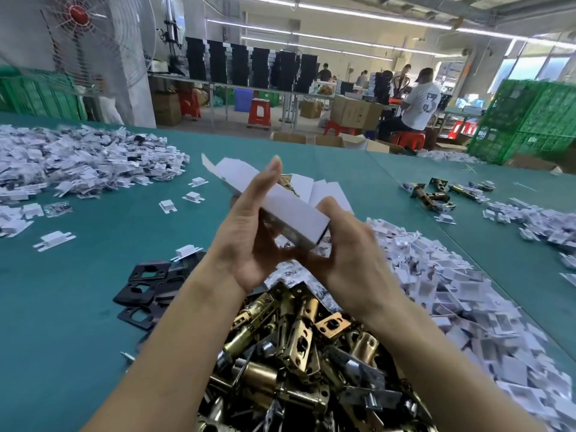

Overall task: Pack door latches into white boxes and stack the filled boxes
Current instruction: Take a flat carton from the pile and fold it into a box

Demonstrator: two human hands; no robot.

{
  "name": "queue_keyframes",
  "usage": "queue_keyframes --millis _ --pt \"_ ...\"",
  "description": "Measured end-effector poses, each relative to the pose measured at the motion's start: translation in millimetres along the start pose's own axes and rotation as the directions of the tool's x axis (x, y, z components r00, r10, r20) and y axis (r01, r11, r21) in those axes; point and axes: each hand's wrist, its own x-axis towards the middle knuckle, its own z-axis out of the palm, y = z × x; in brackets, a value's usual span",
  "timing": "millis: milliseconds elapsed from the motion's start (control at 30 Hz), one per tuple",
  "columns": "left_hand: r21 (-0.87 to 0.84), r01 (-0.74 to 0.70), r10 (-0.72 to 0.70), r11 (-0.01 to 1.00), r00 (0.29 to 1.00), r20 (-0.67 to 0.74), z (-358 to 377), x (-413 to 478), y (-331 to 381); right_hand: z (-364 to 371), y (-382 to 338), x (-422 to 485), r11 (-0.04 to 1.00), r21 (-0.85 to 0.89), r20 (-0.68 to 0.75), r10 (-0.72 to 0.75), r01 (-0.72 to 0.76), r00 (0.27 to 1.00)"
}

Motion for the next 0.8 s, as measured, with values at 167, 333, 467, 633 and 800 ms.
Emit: queue_keyframes --millis 167,333,467,633,800 --pt "0.035 -0.263 0.265 0.964 0.941 -0.211 -14 7 7 -15 10 7 0.989 -0.065 0.398 0.15 -0.136 0.905" --pt "0.102 -0.337 0.35 0.936 0.92 -0.177 -27 13 12 -30 14 -1 0.972 0.053 0.534 0.166 -0.228 0.829" --pt "0.236 -0.425 0.451 0.874 0.889 -0.072 -29 16 6 -34 6 -16 0.989 0.082 0.682 0.037 -0.126 0.73" --pt "0.342 -0.421 0.489 0.84 0.86 -0.143 -38 26 2 -30 -5 -23 1.0 -0.002 0.756 -0.019 0.031 0.654" --pt "0.444 -0.388 0.501 0.807 0.849 -0.169 -51 37 -7 -34 -13 -17 0.959 -0.127 0.721 -0.086 0.253 0.688"
